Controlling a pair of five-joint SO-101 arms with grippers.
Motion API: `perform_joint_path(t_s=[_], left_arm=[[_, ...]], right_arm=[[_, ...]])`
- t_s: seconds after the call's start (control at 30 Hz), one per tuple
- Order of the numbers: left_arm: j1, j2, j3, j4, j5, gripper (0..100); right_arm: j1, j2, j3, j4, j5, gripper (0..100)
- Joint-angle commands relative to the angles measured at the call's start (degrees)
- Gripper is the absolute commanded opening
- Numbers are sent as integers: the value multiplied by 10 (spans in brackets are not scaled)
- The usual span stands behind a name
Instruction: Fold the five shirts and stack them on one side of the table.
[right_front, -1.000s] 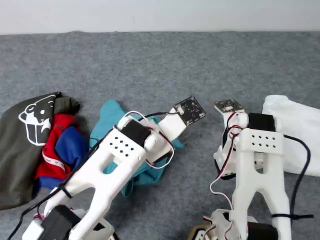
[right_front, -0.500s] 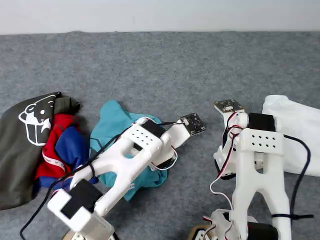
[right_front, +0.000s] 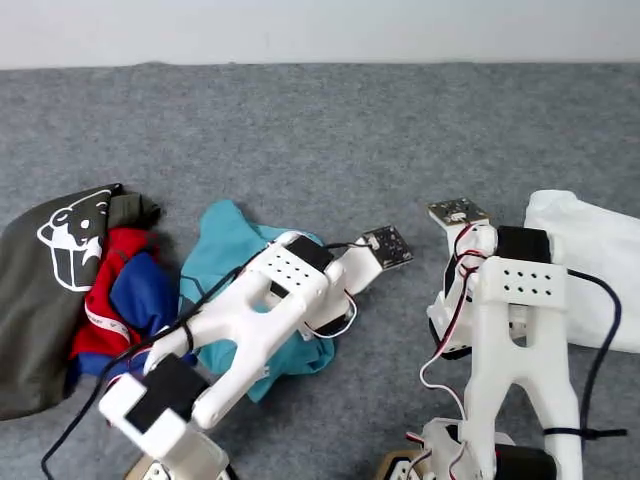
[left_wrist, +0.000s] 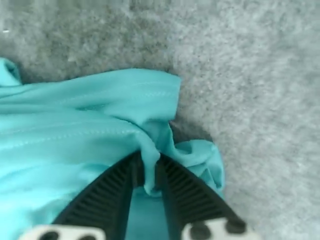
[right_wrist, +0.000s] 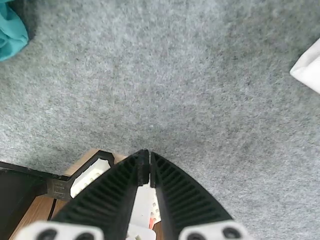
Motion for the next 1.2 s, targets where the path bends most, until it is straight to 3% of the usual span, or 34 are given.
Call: perform_joint_path(t_s=[0.0, 0.43, 0.67, 1.0, 1.17], left_arm=[[-2, -61, -24, 40, -5, 14], [-3, -174, -18, 108, -5, 16], [-2, -174, 21, 69, -1, 130], [-3, -174, 37, 44, -4, 28], [-3, -173, 37, 33, -1, 84]], right_arm=[[-5, -21, -4, 0, -4, 9], [-6, -21, -4, 0, -4, 9], [-6, -21, -4, 0, -4, 9], [-6, -21, -4, 0, -4, 9], [-6, -21, -4, 0, -4, 9]])
